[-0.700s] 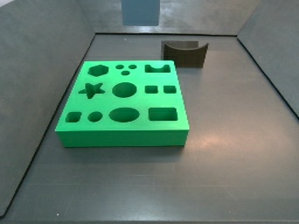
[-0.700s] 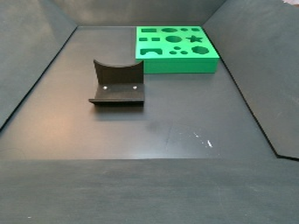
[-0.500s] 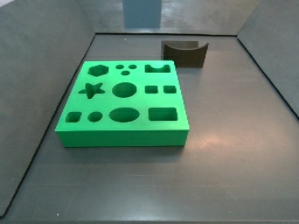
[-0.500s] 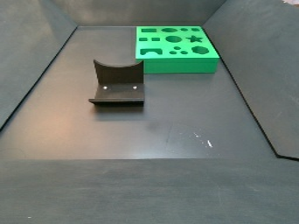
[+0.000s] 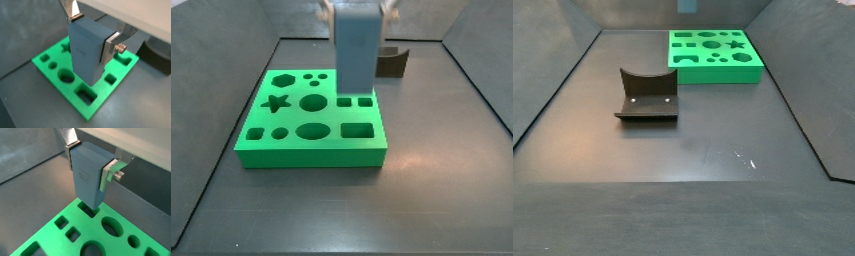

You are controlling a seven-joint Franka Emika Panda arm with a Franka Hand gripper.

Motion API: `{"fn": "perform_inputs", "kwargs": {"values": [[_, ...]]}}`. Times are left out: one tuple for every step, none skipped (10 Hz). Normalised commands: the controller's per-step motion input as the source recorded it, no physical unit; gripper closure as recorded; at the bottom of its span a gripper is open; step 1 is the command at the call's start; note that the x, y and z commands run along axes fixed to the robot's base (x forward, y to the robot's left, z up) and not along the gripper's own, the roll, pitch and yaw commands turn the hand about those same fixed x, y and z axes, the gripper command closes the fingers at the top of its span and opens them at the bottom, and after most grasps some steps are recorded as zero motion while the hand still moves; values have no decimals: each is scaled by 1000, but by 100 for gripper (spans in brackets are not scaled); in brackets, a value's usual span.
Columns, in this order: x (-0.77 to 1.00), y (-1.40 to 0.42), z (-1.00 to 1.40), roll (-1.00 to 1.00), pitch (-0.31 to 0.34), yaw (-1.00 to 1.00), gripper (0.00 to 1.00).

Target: Insert the rectangle object.

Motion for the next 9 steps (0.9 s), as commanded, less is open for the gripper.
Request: {"fn": "perform_inputs", "kwargs": {"values": [[586, -523, -586, 291, 130, 0, 100], [171, -57, -429, 80, 51, 0, 100], [0, -34, -391, 100, 44, 0, 100], [0, -6, -394, 106, 43, 0, 100], [0, 0, -340, 57, 19, 0, 100], [0, 0, -249, 0, 0, 0, 100], [0, 0, -257, 0, -11, 0, 100], [0, 0, -263, 0, 0, 0, 100], [0, 14, -260, 0, 0, 0, 100]]}}
